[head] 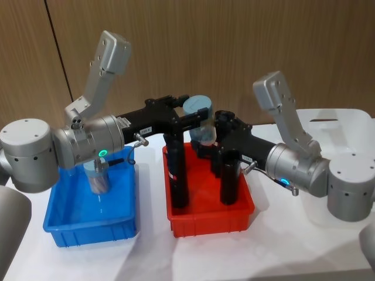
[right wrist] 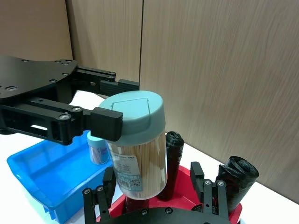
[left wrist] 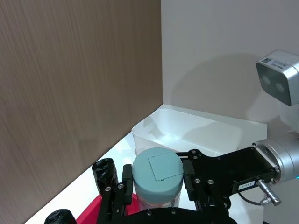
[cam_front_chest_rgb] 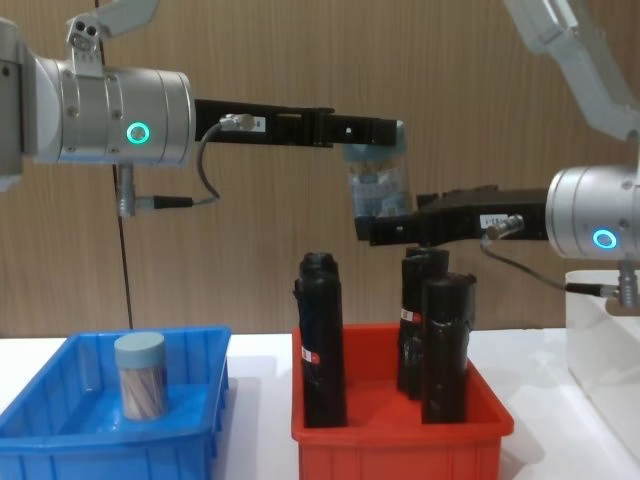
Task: Pick the cotton swabs from the blue box and place them into the white box.
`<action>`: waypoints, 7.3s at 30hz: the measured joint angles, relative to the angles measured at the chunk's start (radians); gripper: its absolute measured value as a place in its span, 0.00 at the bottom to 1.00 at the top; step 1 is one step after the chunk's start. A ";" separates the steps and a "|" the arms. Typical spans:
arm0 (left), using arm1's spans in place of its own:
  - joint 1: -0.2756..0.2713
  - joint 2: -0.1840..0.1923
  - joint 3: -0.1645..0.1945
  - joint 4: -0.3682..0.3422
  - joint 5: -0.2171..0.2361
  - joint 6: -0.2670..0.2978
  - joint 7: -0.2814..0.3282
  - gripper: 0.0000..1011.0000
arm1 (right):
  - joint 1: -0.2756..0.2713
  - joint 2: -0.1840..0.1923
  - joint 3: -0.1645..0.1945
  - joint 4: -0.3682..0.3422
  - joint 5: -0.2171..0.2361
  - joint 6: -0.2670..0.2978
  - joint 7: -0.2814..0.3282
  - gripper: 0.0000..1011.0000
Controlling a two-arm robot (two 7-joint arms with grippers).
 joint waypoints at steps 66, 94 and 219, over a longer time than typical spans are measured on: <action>0.000 0.000 0.000 0.000 0.000 0.000 0.000 0.99 | 0.003 0.020 0.015 0.036 0.096 -0.075 -0.058 0.65; 0.000 0.000 0.000 0.000 0.000 0.000 0.000 0.99 | -0.005 0.079 0.096 0.130 0.137 -0.125 -0.178 0.65; 0.193 0.050 0.051 -0.160 0.063 -0.116 0.312 0.99 | -0.162 0.151 0.162 0.056 0.199 -0.133 -0.347 0.99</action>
